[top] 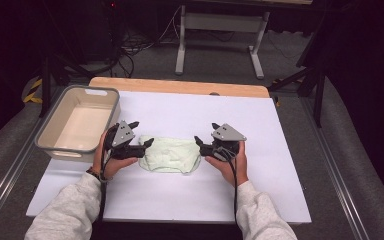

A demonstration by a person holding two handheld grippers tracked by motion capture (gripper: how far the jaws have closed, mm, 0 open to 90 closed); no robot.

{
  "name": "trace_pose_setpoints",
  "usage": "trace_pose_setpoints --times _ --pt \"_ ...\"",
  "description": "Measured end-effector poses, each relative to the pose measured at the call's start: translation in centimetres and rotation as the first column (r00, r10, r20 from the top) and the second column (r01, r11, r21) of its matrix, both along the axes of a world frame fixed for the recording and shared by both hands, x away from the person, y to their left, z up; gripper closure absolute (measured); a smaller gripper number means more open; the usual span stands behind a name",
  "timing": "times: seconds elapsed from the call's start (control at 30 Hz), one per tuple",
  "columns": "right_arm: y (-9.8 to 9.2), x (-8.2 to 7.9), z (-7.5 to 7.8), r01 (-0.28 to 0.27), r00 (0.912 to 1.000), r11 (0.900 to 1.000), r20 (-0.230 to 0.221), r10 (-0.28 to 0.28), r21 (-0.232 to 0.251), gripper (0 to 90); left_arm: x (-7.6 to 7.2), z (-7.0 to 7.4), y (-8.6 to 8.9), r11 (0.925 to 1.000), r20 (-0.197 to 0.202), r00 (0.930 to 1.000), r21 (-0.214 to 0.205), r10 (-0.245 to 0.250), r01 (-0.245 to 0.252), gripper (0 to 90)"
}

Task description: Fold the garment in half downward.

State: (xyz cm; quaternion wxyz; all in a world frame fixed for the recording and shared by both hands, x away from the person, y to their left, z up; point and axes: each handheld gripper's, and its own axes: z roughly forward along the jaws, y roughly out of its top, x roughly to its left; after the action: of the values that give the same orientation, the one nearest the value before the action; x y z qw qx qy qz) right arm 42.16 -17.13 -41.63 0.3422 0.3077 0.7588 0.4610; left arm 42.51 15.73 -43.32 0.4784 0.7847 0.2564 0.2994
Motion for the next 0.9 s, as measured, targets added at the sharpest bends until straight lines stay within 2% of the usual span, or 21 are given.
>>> trace_pose_setpoints --times 0.33,0.53,0.87,0.9 --pt "-0.1 -0.6 0.3 -0.015 0.9998 0.9999 0.011 0.014 0.008 19.9 -0.7 0.3 -0.1 0.9995 0.006 0.9994 -0.002 -0.033 0.033 16.4" --pt "-0.1 -1.1 0.4 -0.02 0.9994 0.9998 0.027 0.02 0.001 20.0 -1.5 0.8 -0.4 0.9984 0.026 0.9981 -0.002 -0.056 0.056 14.5" --pt "-0.2 -2.1 0.6 -0.038 0.9983 0.9991 0.044 0.039 -0.016 20.2 -2.4 1.1 0.4 0.9982 0.036 0.9976 -0.008 -0.059 0.059 13.8" --pt "-0.2 -2.2 0.6 -0.042 0.9981 0.9989 0.044 0.043 -0.018 20.3 -2.5 1.1 0.6 0.9984 0.044 0.9975 0.004 -0.056 0.056 13.8"
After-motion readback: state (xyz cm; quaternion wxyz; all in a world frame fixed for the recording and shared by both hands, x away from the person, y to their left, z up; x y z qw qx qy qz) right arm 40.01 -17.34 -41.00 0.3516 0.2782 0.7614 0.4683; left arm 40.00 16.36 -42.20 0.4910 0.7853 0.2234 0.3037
